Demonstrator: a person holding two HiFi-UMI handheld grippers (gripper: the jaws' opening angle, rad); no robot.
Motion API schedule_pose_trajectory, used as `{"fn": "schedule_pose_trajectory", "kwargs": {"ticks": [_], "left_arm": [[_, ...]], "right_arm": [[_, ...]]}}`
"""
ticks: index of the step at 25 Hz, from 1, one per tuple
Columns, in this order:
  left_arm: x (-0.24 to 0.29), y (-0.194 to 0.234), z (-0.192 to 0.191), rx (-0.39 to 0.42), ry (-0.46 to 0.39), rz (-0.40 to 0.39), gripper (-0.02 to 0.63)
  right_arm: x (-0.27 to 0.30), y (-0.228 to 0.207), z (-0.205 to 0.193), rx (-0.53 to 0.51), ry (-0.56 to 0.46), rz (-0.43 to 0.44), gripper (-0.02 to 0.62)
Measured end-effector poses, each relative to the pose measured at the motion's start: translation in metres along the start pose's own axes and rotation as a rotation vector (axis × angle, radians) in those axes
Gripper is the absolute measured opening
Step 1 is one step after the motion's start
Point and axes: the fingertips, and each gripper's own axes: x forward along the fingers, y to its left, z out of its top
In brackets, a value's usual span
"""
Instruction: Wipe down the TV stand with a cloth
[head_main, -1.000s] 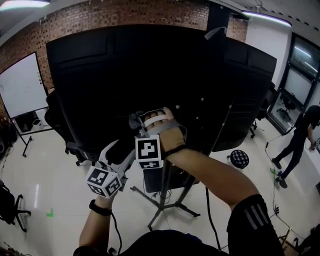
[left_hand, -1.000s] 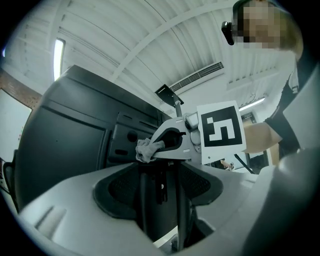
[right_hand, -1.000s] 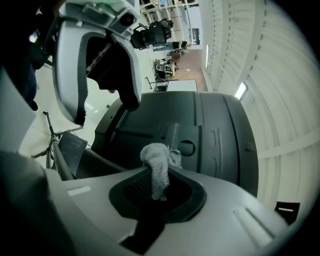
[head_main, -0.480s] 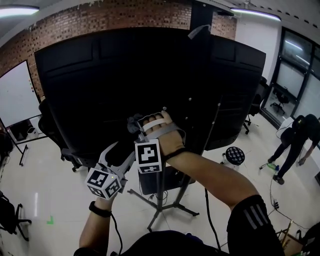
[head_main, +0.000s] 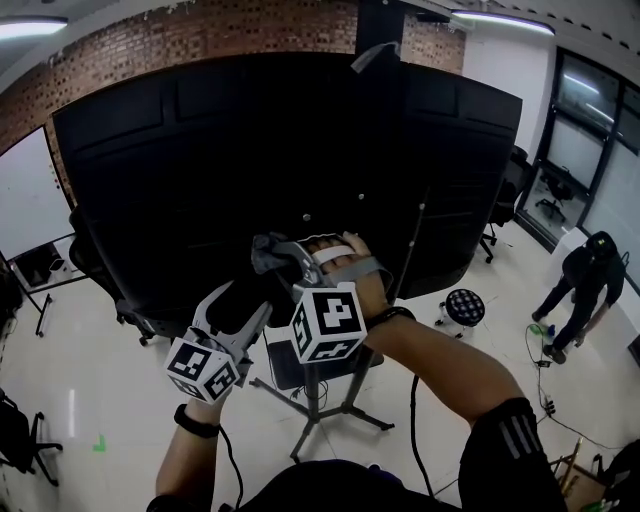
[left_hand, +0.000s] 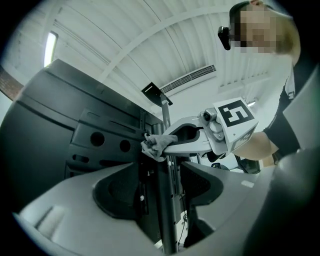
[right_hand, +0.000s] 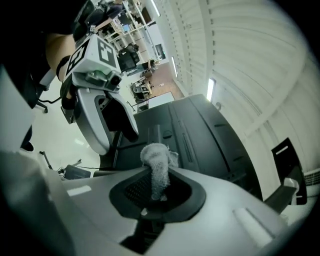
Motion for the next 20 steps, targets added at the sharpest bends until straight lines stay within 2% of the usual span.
{"fn": "schedule_pose_trajectory", "kwargs": {"ticks": [6, 10, 13, 15, 18, 20], "left_arm": [[0.023, -0.023, 0.007, 0.012, -0.015, -0.031, 0.287], [0.039, -0.036, 0.013, 0.021, -0.021, -0.033, 0.287], [0.047, -0.042, 0.016, 0.028, -0.023, -0.019, 0.287], [0.051, -0.045, 0.018, 0.033, -0.024, -0.005, 0.287], [0.054, -0.047, 0.018, 0.04, -0.017, 0.027, 0.287], [0.055, -0.048, 0.016, 0.045, -0.01, 0.05, 0.287]], "right_arm": [[-0.04, -0.033, -0.028, 0.103, -0.063, -0.064, 0.039], [-0.056, -0.069, -0.042, 0.093, -0.107, -0.135, 0.04], [-0.061, -0.093, -0.043, 0.092, -0.188, -0.155, 0.04], [-0.056, -0.102, -0.039, 0.078, -0.225, -0.116, 0.04], [-0.04, -0.101, -0.036, 0.059, -0.224, 0.01, 0.04], [-0.037, -0.101, -0.037, 0.082, -0.23, 0.06, 0.04]]}}
